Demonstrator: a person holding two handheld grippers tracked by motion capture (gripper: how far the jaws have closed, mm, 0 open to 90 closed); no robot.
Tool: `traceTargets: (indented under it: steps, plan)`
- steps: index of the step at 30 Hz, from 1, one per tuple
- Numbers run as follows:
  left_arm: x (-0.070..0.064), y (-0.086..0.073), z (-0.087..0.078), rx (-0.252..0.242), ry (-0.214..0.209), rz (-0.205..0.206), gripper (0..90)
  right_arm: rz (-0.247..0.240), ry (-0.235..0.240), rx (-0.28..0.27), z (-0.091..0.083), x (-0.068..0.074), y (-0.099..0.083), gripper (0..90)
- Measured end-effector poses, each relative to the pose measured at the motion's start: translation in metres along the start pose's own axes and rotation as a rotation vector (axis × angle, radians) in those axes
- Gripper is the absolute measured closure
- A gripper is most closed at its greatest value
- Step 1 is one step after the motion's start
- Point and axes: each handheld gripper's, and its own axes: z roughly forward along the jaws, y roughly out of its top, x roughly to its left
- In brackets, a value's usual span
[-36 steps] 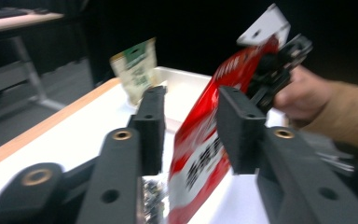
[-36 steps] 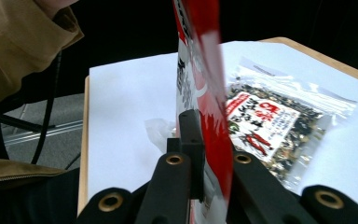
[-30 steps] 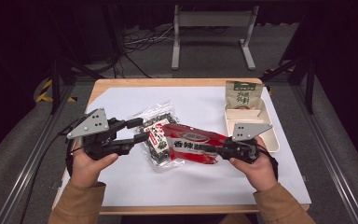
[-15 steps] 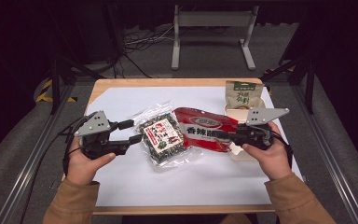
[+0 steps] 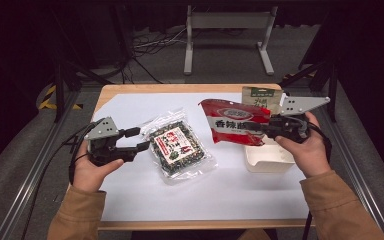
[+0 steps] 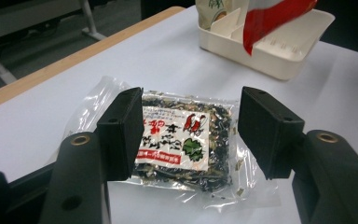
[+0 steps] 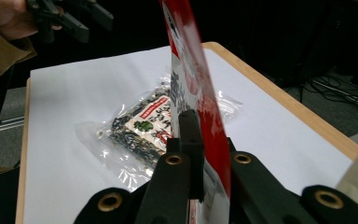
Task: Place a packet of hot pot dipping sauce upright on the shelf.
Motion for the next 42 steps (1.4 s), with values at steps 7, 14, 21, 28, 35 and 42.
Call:
traceTargets:
  steps: [7,14,21,28,35,42]
  plan:
    - [0.008,-0.01,-0.002,0.004,0.072,-0.048,39.8,-0.017,-0.032,0.006,-0.012,-0.021,-0.001,89.8]
    - [0.017,-0.019,0.0,0.025,0.094,-0.065,38.6,-0.011,-0.074,0.005,-0.021,-0.041,-0.006,89.8]
    - [0.025,-0.026,0.001,0.003,0.058,-0.11,38.2,-0.003,-0.104,-0.002,-0.029,-0.059,-0.011,89.8]
    - [0.028,-0.034,-0.005,-0.003,0.087,-0.135,37.4,0.008,-0.132,-0.023,-0.036,-0.075,-0.02,89.8]
    - [0.029,-0.037,-0.009,-0.017,0.08,-0.159,36.7,0.017,-0.143,-0.034,-0.035,-0.087,-0.027,89.8]
    - [0.027,-0.035,-0.008,-0.019,0.075,-0.147,36.5,0.057,-0.147,-0.028,-0.032,-0.102,-0.047,89.8]
